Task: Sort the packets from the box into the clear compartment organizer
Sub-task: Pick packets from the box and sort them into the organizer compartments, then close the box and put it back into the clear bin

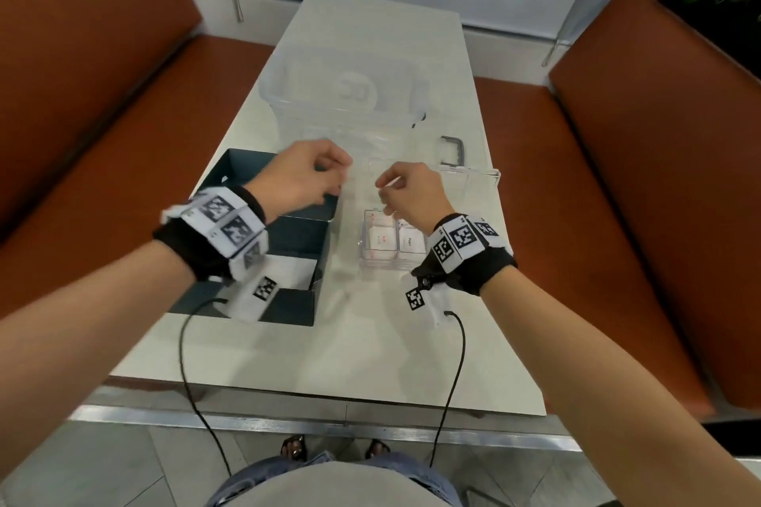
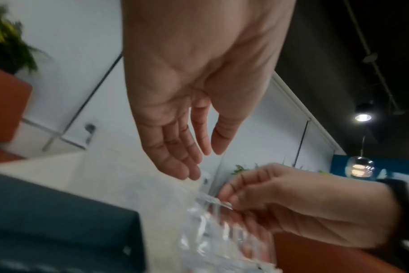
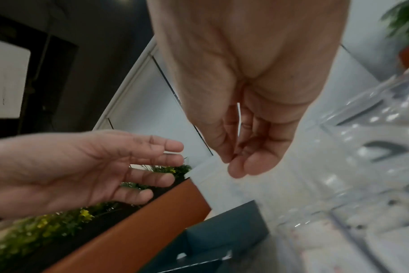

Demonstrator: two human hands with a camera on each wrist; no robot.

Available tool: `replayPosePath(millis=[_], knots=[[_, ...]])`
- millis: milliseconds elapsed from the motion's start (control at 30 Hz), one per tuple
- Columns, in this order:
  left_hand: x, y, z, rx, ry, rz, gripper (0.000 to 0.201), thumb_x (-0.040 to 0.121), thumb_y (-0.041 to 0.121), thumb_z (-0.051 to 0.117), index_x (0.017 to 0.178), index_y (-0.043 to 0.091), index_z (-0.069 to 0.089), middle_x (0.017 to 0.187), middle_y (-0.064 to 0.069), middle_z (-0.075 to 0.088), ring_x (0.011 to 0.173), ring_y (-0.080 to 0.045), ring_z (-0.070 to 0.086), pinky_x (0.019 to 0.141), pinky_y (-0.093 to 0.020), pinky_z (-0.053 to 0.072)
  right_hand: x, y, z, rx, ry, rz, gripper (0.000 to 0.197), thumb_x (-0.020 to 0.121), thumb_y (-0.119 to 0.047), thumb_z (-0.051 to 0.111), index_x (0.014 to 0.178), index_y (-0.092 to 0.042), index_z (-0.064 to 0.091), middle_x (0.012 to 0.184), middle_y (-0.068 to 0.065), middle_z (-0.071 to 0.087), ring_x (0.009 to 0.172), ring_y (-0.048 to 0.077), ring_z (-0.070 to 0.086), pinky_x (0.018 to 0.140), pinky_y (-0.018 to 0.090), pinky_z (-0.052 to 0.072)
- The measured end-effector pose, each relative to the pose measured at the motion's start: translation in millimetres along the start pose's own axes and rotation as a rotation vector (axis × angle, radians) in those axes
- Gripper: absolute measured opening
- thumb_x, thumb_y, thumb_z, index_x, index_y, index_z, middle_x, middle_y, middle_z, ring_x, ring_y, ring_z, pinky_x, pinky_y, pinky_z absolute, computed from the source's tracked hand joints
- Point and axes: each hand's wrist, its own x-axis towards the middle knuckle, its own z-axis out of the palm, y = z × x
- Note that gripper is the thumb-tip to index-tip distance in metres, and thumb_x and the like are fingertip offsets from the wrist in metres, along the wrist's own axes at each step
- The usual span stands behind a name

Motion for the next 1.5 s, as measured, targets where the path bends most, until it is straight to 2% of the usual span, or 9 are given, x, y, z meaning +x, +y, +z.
replayPosePath(millis=[133,333,467,567,667,867,1033,1333,1500], knots=[[2.1,-34.5,-82.0,0.256,0.138,-0.014,0.016,0.094,0.018,0.060,0.109,0.022,0.064,0.107,0.005,0.066,0.083,-0.012,0.067,0.067,-0.025,0.052,-4.5,-23.1,42.5,-0.102,-0.176,0.076,0.028,0.094,-0.015,0.052,0.085,0.009,0.062,0.087,0.023,0.071,0.080,0.031,0.070,0.077,0.038,0.057],[-13.2,-120.0,-139.3,0.550,0.060,-0.373,0.045,0.095,0.039,0.058,0.129,0.010,0.054,0.124,-0.013,0.061,0.102,-0.028,0.060,0.089,-0.042,0.053,-4.6,-34.1,100.5,-0.373,-0.290,0.255,0.043,0.092,-0.033,0.061,0.065,-0.010,0.036,0.082,0.012,0.059,0.072,0.025,0.056,0.059,0.029,0.043],[-34.4,-152.8,-134.7,0.397,-0.097,-0.479,0.062,0.094,0.055,0.046,0.136,0.010,0.049,0.117,-0.008,0.056,0.087,-0.019,0.056,0.057,-0.029,0.051,-8.8,-29.1,117.4,-0.352,-0.324,0.336,0.014,0.089,-0.010,0.061,0.098,-0.002,0.054,0.113,0.019,0.064,0.099,0.032,0.064,0.078,0.032,0.051],[-45.5,-166.1,-129.7,0.061,-0.055,-0.526,0.043,0.097,0.043,0.051,0.128,0.012,0.051,0.113,-0.005,0.055,0.090,-0.021,0.057,0.055,-0.030,0.052,-16.7,-24.6,123.2,-0.256,-0.211,0.264,0.033,0.088,-0.004,0.056,0.121,-0.001,0.050,0.112,0.019,0.062,0.102,0.035,0.061,0.074,0.031,0.048],[-54.5,-168.4,-132.0,-0.191,0.026,-0.453,0.020,0.098,0.019,0.054,0.115,0.008,0.052,0.112,-0.008,0.058,0.079,-0.018,0.060,0.060,-0.033,0.057,-23.3,-20.6,123.5,-0.168,-0.085,0.127,0.032,0.087,-0.002,0.054,0.118,-0.003,0.050,0.105,0.020,0.064,0.094,0.036,0.062,0.077,0.040,0.054],[-65.4,-155.8,-141.1,-0.305,0.098,-0.295,0.024,0.094,0.012,0.059,0.115,0.001,0.054,0.106,-0.002,0.063,0.085,-0.018,0.062,0.058,-0.027,0.060,-27.5,-18.3,120.6,-0.082,0.028,0.009,0.027,0.088,-0.018,0.062,0.111,-0.011,0.050,0.105,0.005,0.064,0.074,0.028,0.063,0.070,0.043,0.056],[-63.4,-156.9,-138.1,-0.289,0.114,-0.217,0.023,0.094,0.011,0.061,0.116,0.006,0.056,0.106,0.003,0.067,0.080,-0.009,0.065,0.057,-0.023,0.057,-19.8,-24.5,112.1,0.067,0.043,0.086,0.034,0.093,-0.047,0.053,0.101,-0.014,0.054,0.096,-0.003,0.059,0.089,0.022,0.058,0.087,0.047,0.053],[-50.2,-158.6,-130.3,-0.244,0.134,-0.211,0.050,0.093,0.000,0.060,0.131,0.027,0.043,0.115,0.004,0.063,0.100,-0.022,0.064,0.056,-0.041,0.059,-4.1,-37.0,107.6,0.417,0.075,0.233,0.016,0.098,-0.029,0.046,0.104,-0.018,0.056,0.093,0.000,0.057,0.078,0.018,0.053,0.060,0.025,0.048],[-47.1,-158.9,-126.9,-0.234,0.126,-0.192,0.071,0.094,-0.011,0.047,0.138,0.044,0.038,0.122,0.004,0.054,0.105,-0.020,0.057,0.053,-0.033,0.058,-4.5,-29.7,100.7,0.488,0.040,0.332,0.029,0.098,-0.026,0.048,0.122,-0.013,0.057,0.121,0.008,0.061,0.107,0.028,0.059,0.079,0.034,0.051]])
